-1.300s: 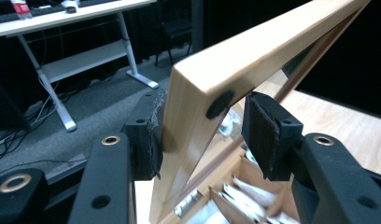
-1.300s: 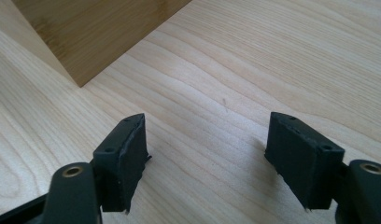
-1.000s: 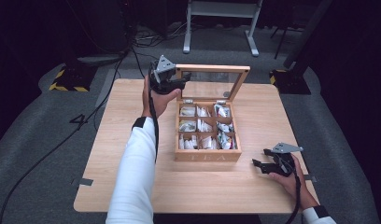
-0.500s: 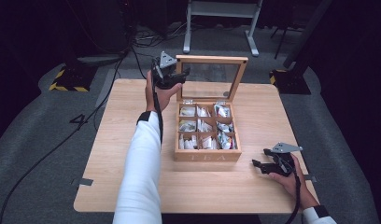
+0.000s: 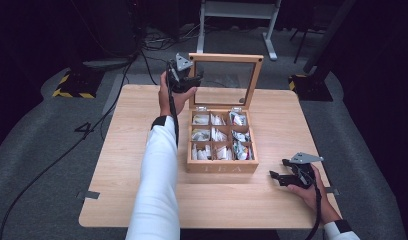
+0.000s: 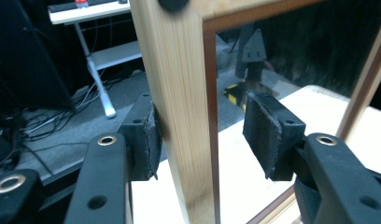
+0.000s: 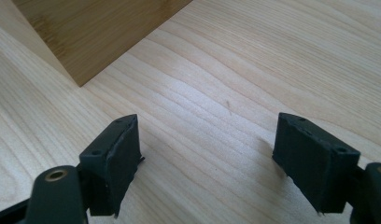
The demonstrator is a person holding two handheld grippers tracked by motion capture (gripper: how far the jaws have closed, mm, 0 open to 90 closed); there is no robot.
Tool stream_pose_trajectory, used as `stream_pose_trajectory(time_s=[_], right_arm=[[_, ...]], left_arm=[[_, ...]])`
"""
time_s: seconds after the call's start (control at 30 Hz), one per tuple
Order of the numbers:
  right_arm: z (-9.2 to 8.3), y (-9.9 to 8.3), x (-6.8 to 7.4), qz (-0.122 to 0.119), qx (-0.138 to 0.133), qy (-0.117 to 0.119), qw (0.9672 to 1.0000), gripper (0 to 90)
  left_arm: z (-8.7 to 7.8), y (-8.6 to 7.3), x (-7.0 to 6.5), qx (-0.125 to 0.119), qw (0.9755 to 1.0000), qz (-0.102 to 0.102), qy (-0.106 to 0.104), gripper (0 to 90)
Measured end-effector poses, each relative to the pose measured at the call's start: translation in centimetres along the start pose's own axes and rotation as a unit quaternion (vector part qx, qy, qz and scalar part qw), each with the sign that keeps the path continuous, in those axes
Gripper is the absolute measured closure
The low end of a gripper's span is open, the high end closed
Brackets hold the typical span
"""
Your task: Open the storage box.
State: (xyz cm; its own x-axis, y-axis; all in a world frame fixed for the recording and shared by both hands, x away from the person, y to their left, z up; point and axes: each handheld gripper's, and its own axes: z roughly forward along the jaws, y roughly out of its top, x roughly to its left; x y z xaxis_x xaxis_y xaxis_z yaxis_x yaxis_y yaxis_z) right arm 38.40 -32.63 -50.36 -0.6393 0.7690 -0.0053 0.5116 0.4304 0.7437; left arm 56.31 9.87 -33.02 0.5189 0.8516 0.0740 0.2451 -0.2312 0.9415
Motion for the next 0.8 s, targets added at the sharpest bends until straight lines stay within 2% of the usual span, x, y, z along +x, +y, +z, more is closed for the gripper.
stream_pose_trajectory(time_s=[0.1,0.2,0.27,0.4,0.43,0.7,0.8], right_arm=[[0.0,0.0,0.0,0.0,0.0,0.0,1.0,22.8],[0.1,0.0,0.0,0.0,0.0,0.0,1.0,22.4],[0.1,0.1,0.0,0.001,0.0,-0.002,1.0,22.1],[0.1,0.1,0.1,0.003,0.0,-0.005,1.0,21.8],[0.1,0.1,0.1,0.003,0.0,-0.005,1.0,21.8],[0.4,0.4,0.0,0.008,0.002,-0.011,0.9999,20.5],[0.5,0.4,0.0,0.009,0.002,-0.012,0.9999,20.5]], left_arm=[[0.3,-0.3,0.1,0.002,1.0,-0.008,0.002,48.6],[0.9,-0.8,-0.2,0.022,0.9996,0.001,0.02,48.7],[1.4,-1.3,-0.2,0.032,0.9992,0.001,0.024,48.7],[2.2,-2.0,-0.3,0.066,0.9968,0.02,0.042,49.2],[2.4,-2.3,-0.3,0.066,0.9969,0.013,0.041,49.3],[3.2,-3.8,-0.3,0.085,0.9954,0.001,0.045,50.9],[3.4,-4.5,-0.5,0.093,0.9945,0.008,0.048,51.0]])
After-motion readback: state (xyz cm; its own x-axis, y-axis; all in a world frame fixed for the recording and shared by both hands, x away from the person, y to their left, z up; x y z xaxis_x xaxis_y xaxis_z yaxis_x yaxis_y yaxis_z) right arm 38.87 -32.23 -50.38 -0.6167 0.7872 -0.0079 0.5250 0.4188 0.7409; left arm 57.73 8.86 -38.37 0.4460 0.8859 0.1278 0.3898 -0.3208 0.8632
